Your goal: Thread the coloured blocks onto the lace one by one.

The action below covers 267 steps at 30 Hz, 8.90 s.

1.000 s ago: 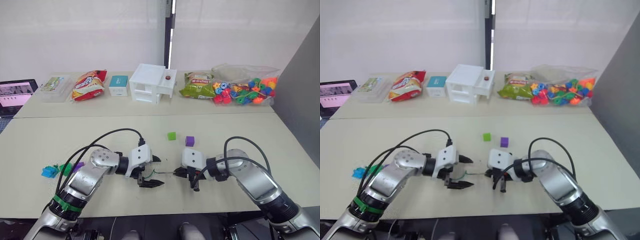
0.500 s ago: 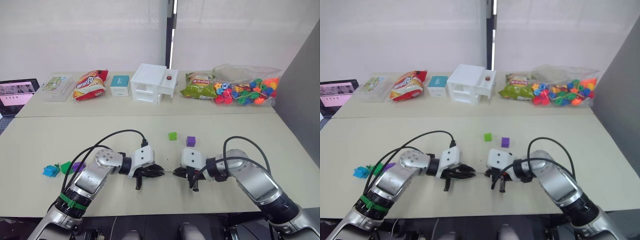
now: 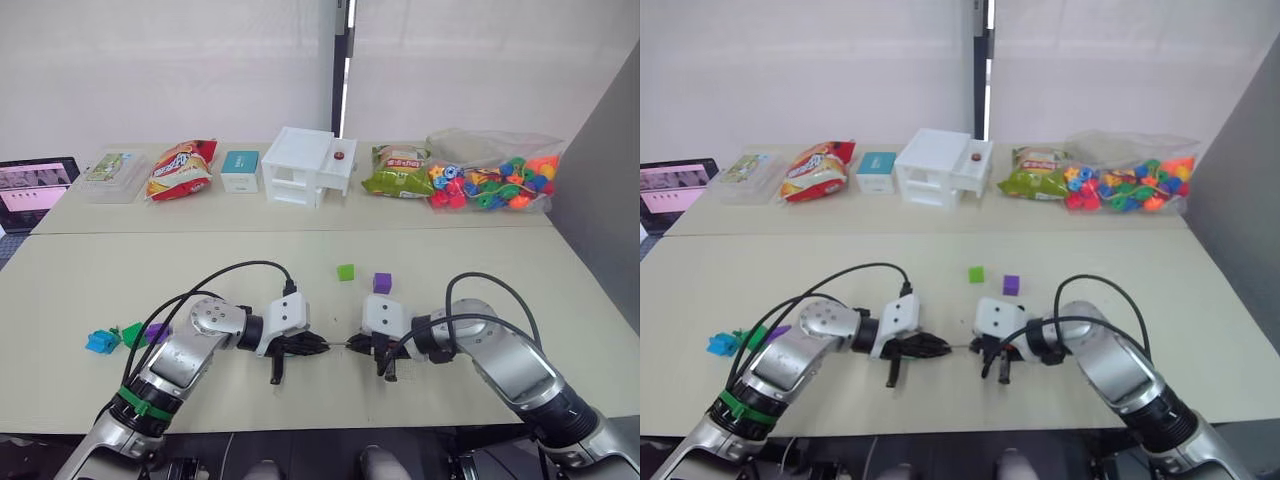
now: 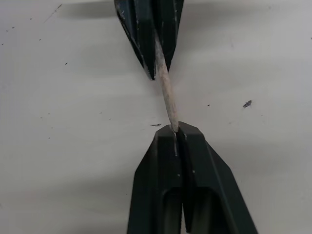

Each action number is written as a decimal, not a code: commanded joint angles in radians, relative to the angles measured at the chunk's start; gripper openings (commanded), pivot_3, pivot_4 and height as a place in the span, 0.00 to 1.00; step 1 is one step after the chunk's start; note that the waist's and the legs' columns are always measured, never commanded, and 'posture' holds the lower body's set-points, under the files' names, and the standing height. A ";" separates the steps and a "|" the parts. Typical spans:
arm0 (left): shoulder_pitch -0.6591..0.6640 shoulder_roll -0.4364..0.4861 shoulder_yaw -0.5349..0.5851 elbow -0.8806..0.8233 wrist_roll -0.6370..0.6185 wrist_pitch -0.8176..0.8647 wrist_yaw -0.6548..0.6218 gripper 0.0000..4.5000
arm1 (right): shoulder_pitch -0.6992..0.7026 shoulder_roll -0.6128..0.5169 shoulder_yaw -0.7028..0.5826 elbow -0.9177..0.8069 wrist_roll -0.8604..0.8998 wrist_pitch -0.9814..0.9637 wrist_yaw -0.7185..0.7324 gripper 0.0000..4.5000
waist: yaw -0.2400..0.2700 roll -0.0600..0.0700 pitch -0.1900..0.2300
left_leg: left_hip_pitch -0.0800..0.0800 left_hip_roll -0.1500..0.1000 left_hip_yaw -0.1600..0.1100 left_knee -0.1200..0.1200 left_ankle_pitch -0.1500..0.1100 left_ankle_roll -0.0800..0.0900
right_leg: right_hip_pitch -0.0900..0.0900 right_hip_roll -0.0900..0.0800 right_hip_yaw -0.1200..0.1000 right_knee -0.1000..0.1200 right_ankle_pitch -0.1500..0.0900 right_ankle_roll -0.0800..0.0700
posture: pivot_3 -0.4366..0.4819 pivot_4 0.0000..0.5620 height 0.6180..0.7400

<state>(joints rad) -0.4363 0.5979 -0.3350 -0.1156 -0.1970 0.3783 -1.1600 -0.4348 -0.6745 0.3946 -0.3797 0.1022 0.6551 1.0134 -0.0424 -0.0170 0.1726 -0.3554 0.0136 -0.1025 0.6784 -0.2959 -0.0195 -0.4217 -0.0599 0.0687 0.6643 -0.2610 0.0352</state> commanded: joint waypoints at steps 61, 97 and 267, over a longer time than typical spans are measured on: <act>-0.024 0.078 0.020 0.015 0.000 -0.013 -0.050 0.00 | 0.627 0.735 -0.094 -0.226 -0.112 0.046 -1.026 0.26 | -0.005 0.001 -0.001 | 0.001 0.001 0.000 -0.003 0.001 -0.001 | 0.000 0.001 0.001 -0.001 0.000 0.000 | 0.48 0.27 1.00; 0.037 0.071 0.033 -0.025 0.006 -0.022 -0.007 0.00 | -0.142 -0.115 -0.013 0.307 0.092 -0.349 0.282 1.00 | -0.003 0.000 0.000 | 0.000 0.001 0.001 -0.001 0.000 0.000 | 0.001 0.000 0.000 -0.003 0.000 0.000 | 0.48 0.27 1.00; -0.120 -0.151 -0.137 0.094 0.102 -0.033 -0.020 0.28 | 0.189 -0.115 -0.126 -0.058 0.098 -0.027 -0.054 0.68 | 0.015 -0.001 0.000 | 0.000 -0.001 0.001 0.001 0.000 0.000 | 0.001 0.000 0.001 -0.002 0.000 0.001 | 0.48 0.27 1.00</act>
<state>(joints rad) -0.5472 0.4443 -0.4882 -0.0071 -0.0824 0.3632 -1.1714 -0.2423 -0.7909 0.2693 -0.4302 0.2073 0.6522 0.9589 -0.0278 -0.0178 0.1723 -0.3554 0.0131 -0.1019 0.6792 -0.2956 -0.0200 -0.4202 -0.0598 0.0693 0.6624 -0.2609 0.0358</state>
